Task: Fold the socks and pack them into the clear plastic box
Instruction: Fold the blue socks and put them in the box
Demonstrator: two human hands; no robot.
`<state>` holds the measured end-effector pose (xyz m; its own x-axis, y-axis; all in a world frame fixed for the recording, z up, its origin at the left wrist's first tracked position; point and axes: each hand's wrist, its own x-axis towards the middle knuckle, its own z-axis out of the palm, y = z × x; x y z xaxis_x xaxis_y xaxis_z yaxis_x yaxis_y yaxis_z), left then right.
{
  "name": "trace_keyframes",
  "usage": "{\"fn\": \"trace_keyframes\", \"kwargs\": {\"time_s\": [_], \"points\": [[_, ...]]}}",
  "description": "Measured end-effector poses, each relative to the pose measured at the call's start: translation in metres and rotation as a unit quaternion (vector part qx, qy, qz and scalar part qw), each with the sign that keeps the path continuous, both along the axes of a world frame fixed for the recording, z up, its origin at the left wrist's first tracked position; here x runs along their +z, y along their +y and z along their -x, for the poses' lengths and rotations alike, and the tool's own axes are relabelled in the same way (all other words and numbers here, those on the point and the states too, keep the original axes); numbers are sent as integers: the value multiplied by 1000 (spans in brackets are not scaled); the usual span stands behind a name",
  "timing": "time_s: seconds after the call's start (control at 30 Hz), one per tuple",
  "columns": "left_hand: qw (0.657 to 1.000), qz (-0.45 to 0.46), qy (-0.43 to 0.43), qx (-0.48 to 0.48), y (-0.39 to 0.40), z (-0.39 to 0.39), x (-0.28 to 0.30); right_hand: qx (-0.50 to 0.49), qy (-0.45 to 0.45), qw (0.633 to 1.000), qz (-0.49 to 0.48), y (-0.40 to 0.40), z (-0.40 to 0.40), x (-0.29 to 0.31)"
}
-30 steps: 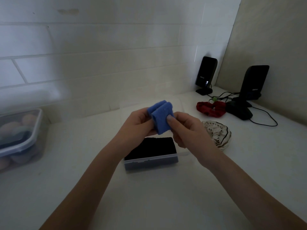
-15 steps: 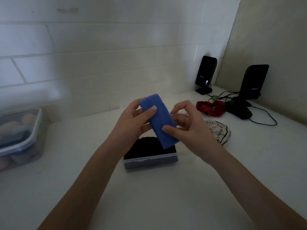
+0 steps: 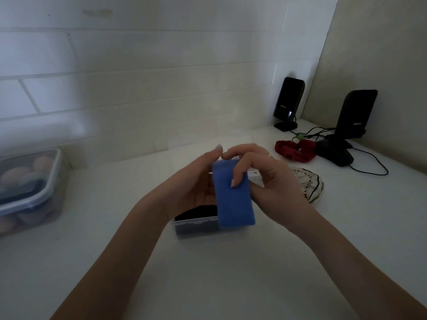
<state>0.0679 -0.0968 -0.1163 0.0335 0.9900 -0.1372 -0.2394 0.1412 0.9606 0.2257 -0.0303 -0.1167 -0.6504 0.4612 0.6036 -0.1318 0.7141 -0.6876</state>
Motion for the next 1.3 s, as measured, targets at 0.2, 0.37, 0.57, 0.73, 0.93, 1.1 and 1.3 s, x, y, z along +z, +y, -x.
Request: {"fn": "trace_keyframes", "kwargs": {"time_s": [0.2,0.37,0.57,0.73,0.93,1.1,1.3], "points": [[996,-55,25,66,-1,8,0,-51,-74,984,-151,8,1,-10],[992,-63,53,91,0,6,-1,-87,-124,973,-175,13,-3,-12],[989,-85,40,117,1,4,-3,-79,-126,987,-62,10,1,-13],[973,-147,118,134,1,-3,-5,-57,-81,992,81,10,4,-6],[968,-151,144,137,4,-7,-6,-68,-36,975,207,3,6,-6],[977,-149,80,128,2,-3,-4,-62,-32,974,214,-3,5,-2],[956,-196,152,155,1,-8,-3,-106,-4,979,176,-1,6,-3]]}}
